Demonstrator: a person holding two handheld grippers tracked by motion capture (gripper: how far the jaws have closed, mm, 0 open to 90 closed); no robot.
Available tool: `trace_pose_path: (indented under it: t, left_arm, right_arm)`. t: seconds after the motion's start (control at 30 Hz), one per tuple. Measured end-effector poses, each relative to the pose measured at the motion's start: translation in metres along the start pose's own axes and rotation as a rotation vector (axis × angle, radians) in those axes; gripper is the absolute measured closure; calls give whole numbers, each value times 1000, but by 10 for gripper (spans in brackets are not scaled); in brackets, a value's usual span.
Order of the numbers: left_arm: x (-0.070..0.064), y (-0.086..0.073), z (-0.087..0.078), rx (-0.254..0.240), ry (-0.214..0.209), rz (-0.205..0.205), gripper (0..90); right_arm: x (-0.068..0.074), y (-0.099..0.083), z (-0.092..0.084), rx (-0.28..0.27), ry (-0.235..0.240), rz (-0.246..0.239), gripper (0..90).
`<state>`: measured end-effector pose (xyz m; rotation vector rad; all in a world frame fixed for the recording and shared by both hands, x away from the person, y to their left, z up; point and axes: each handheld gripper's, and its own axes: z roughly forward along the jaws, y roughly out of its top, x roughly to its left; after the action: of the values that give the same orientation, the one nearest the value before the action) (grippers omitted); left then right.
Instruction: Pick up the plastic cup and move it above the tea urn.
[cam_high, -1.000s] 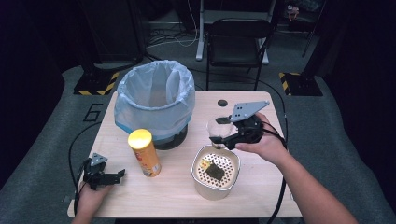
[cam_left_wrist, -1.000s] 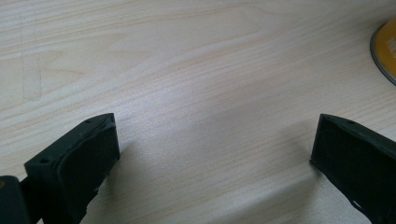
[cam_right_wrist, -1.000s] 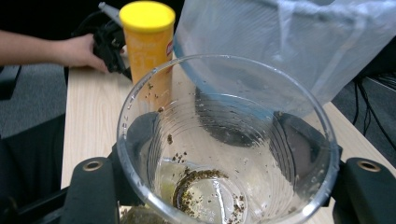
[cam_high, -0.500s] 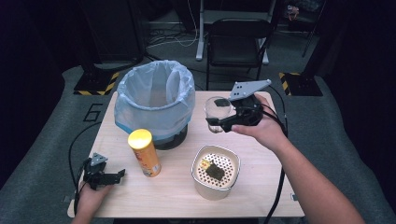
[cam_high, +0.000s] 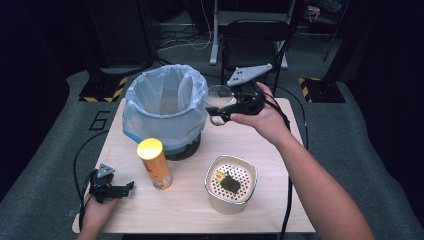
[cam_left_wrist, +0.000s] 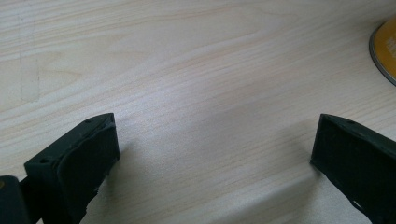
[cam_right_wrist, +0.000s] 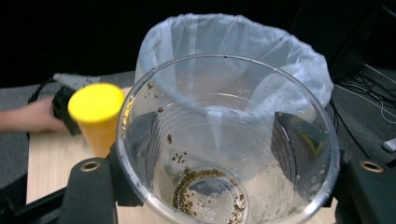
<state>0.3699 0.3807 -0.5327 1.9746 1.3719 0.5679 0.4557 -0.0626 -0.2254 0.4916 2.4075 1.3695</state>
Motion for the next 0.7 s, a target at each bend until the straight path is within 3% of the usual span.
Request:
trace_pose_path:
  t: [0.17,0.57,0.7]
  left_arm:
    - [1,0,0,-4,6,10,7]
    - [0,0,-2,17,3,12,11]
    - [0,0,-2,13,3,14,14]
  right_arm:
    - [-5,26,19,-5,-15,3,321]
    - [-10,54,62,-41,-40,38,316]
    - [-9,60,85,-20,-53,33,309]
